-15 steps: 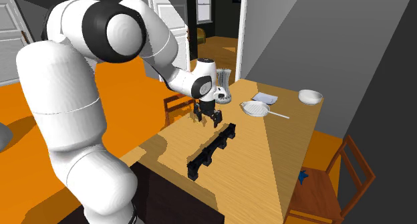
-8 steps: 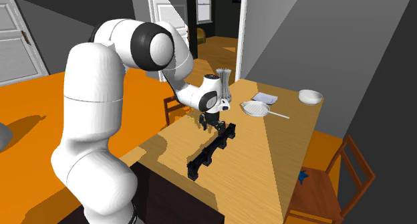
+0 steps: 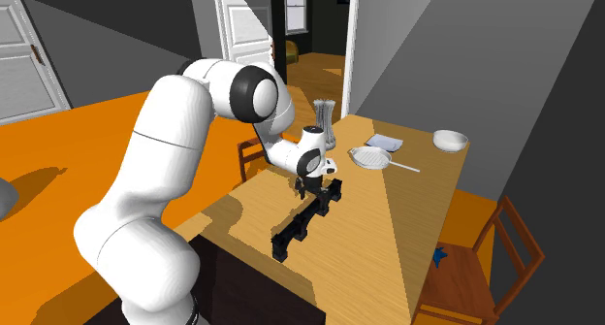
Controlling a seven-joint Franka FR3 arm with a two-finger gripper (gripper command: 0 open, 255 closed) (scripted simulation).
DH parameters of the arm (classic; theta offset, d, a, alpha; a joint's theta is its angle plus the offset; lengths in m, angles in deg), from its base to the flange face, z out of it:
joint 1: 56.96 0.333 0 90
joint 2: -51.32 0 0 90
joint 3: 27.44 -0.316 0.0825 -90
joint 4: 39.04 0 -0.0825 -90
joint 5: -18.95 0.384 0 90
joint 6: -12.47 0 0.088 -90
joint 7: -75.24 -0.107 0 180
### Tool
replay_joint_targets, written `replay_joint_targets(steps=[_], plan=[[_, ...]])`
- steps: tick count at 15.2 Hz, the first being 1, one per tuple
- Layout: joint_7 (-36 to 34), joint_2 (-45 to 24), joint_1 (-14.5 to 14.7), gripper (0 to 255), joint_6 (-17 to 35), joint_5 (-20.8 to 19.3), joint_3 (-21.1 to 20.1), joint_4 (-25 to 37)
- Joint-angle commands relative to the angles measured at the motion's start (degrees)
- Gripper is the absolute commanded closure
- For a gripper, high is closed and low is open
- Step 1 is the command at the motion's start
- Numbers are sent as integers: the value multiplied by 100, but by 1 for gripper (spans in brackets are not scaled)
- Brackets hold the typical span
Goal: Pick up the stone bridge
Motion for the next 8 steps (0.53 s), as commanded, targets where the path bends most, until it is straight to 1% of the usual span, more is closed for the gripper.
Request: replay_joint_targets(steps=[1, 7, 8], plan=[[-4, -157, 4, 0, 102, 5, -5, 58], [13, -486, -6, 0, 316, 17, -19, 172], [14, -492, -7, 255, 314, 16, -19, 180]])
